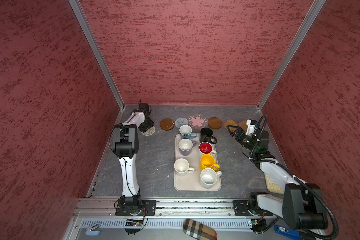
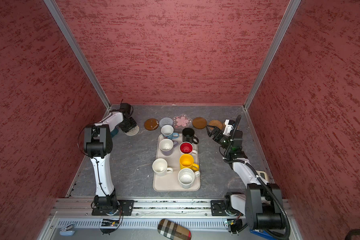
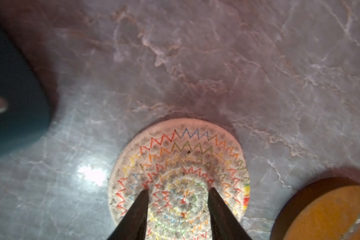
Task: Place cups on coasters
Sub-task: Move the coaster to the top-left of the table.
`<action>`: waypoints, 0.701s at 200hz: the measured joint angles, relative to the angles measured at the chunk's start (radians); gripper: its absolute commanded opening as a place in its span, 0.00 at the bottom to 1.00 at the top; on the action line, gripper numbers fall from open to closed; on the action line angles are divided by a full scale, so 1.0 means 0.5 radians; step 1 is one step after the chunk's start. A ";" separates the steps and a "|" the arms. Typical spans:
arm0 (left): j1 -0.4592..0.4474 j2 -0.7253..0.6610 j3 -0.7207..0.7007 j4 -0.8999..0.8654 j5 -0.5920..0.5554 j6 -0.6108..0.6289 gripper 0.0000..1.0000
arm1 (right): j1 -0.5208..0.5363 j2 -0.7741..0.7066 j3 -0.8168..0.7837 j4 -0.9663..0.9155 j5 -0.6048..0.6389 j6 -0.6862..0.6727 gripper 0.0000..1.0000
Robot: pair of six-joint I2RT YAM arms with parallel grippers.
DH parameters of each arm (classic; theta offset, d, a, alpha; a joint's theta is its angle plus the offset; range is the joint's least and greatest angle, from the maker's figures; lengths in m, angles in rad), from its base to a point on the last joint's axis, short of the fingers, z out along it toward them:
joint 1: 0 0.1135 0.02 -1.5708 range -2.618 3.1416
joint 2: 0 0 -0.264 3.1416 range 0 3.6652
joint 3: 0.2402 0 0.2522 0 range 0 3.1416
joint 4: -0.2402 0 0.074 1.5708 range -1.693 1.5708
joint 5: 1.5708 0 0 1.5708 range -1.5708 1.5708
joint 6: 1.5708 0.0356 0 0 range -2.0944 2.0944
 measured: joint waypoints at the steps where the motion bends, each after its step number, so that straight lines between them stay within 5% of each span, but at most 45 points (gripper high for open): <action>1: -0.001 0.002 0.003 -0.001 0.000 0.001 0.47 | 0.000 0.001 0.000 0.000 0.000 0.000 0.99; 140: -0.069 0.243 0.406 -0.089 -0.016 0.089 0.48 | 0.000 0.071 0.000 -0.007 0.021 -0.020 0.99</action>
